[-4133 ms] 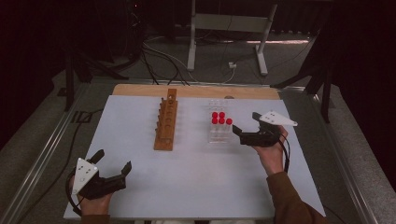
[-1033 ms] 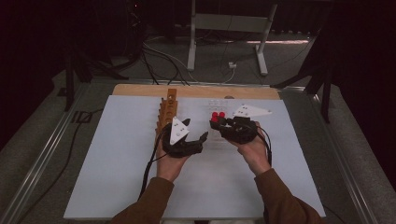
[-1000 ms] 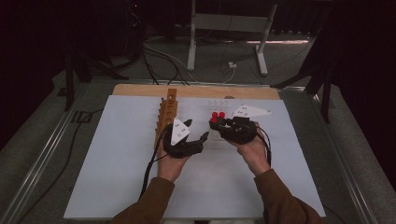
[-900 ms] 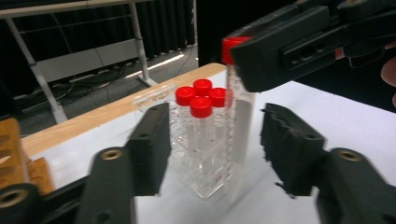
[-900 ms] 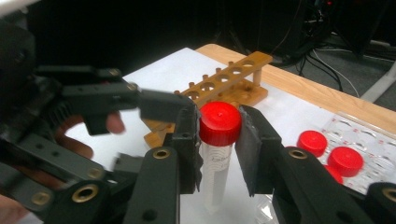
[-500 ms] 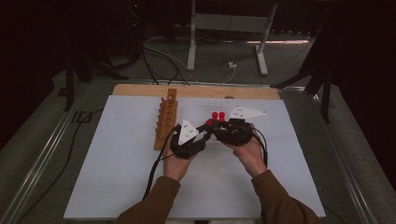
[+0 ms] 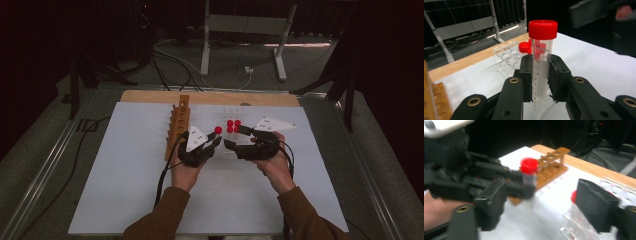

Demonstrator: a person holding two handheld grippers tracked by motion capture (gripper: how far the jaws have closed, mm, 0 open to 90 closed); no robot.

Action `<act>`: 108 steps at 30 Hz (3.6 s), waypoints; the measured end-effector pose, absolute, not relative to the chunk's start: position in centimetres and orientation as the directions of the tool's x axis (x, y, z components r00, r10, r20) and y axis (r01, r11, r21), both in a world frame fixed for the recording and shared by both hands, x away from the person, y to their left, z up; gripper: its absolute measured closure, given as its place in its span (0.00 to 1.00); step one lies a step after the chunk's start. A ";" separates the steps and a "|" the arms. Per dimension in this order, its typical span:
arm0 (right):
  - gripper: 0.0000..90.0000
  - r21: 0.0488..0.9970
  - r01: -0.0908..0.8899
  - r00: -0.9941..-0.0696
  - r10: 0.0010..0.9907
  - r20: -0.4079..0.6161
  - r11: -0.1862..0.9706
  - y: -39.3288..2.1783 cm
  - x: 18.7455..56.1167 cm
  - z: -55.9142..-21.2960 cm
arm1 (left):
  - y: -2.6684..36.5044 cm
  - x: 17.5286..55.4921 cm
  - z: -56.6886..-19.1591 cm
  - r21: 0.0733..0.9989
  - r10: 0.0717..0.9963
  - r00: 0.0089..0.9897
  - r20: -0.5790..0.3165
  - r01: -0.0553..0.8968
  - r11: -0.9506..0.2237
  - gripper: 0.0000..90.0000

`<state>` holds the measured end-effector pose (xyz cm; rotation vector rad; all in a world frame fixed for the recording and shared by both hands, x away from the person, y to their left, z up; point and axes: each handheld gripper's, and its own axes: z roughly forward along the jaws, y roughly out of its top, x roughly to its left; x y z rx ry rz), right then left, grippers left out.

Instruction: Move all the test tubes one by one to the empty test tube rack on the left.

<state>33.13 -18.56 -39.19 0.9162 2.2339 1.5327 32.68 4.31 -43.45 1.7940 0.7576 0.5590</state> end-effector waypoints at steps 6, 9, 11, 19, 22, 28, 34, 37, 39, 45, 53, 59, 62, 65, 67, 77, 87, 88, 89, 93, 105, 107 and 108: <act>0.13 0.914 0.334 -0.733 0.673 0.097 0.232 -20.3 32.4 -40.3 | 5.4 33.1 -43.1 0.949 0.739 0.674 0.007 0.229 -0.218 0.84; 0.08 0.914 0.332 -0.720 0.688 0.086 0.233 -20.8 32.1 -40.7 | 5.9 33.3 -43.0 0.951 0.744 0.668 -0.004 0.233 -0.204 0.84; 0.06 0.913 0.328 -0.712 0.698 0.071 0.241 -21.3 31.9 -41.1 | 6.3 33.4 -42.8 0.952 0.749 0.663 -0.009 0.235 -0.197 0.84; 0.03 0.920 0.313 -0.694 0.718 0.052 0.237 -22.9 30.7 -42.5 | 7.5 34.2 -42.3 0.956 0.753 0.658 -0.009 0.228 -0.187 0.84; 0.03 0.921 0.293 -0.686 0.728 0.015 0.256 -23.6 29.9 -43.1 | 8.0 34.5 -41.9 0.958 0.759 0.651 -0.006 0.221 -0.181 0.84; 0.03 0.921 0.285 -0.667 0.745 -0.007 0.264 -24.8 29.0 -44.2 | 9.2 35.2 -41.3 0.962 0.774 0.633 -0.008 0.216 -0.167 0.84; 0.02 0.925 0.304 -0.641 0.767 0.022 0.228 -26.2 28.4 -45.5 | 10.3 36.3 -40.6 0.966 0.793 0.610 -0.004 0.207 -0.154 0.84; 0.01 0.923 0.310 -0.632 0.774 0.021 0.228 -26.6 28.3 -45.8 | 10.8 36.9 -40.3 0.968 0.803 0.596 -0.008 0.205 -0.142 0.84; 0.01 0.926 0.311 -0.626 0.779 0.030 0.215 -26.8 28.2 -45.9 | 11.2 37.3 -40.2 0.970 0.811 0.586 -0.012 0.205 -0.134 0.84; 0.01 0.929 0.315 -0.615 0.787 0.045 0.193 -27.2 28.2 -45.9 | 12.4 38.7 -40.1 0.974 0.834 0.550 -0.042 0.209 -0.089 0.84; 0.01 0.935 0.318 -0.609 0.790 0.073 0.159 -27.7 28.2 -45.8 | 12.5 40.5 -40.6 0.973 0.860 0.509 -0.031 0.211 -0.090 0.84; 0.01 0.934 0.324 -0.612 0.786 0.086 0.151 -27.7 28.3 -46.0 | 12.3 42.1 -40.9 0.970 0.878 0.478 -0.025 0.225 -0.095 0.84; 0.01 0.934 0.325 -0.614 0.785 0.088 0.149 -27.6 28.3 -46.0 | 12.2 42.8 -41.0 0.967 0.887 0.462 -0.014 0.233 -0.106 0.84; 0.01 0.933 0.330 -0.615 0.783 0.095 0.146 -27.5 28.2 -46.1 | 12.1 43.5 -41.2 0.964 0.895 0.446 -0.005 0.240 -0.114 0.84; 0.01 0.933 0.329 -0.617 0.781 0.095 0.146 -27.5 28.2 -46.1 | 12.1 44.0 -41.4 0.964 0.901 0.433 -0.007 0.243 -0.109 0.84; 0.01 0.933 0.336 -0.623 0.774 0.117 0.129 -27.6 28.2 -46.3 | 12.1 46.1 -42.8 0.960 0.926 0.374 -0.047 0.274 -0.062 0.84; 0.01 0.933 0.338 -0.620 0.775 0.125 0.120 -27.8 28.1 -46.5 | 12.0 46.9 -44.4 0.926 0.931 0.366 -0.016 0.356 -0.124 0.84; 0.01 0.934 0.337 -0.620 0.774 0.124 0.121 -27.8 28.1 -46.5 | 11.9 46.9 -44.5 0.921 0.930 0.367 -0.013 0.368 -0.132 0.84; 0.01 0.934 0.336 -0.621 0.774 0.123 0.122 -27.8 28.1 -46.5 | 11.8 46.9 -44.6 0.915 0.929 0.370 -0.010 0.378 -0.141 0.84; 0.01 0.934 0.334 -0.625 0.771 0.120 0.125 -27.7 28.0 -46.5 | 11.3 47.0 -45.0 0.895 0.925 0.378 0.022 0.406 -0.187 0.84; 0.01 0.936 0.333 -0.624 0.771 0.124 0.119 -27.8 28.0 -46.4 | 11.4 47.3 -45.7 0.862 0.928 0.373 0.019 0.464 -0.205 0.83; 0.01 0.936 0.333 -0.625 0.771 0.125 0.118 -27.8 28.0 -46.4 | 11.4 47.3 -45.8 0.854 0.926 0.376 0.023 0.474 -0.214 0.82; 0.01 0.936 0.333 -0.625 0.771 0.124 0.119 -27.8 28.0 -46.4 | 11.4 47.3 -45.9 0.852 0.926 0.376 0.024 0.478 -0.216 0.82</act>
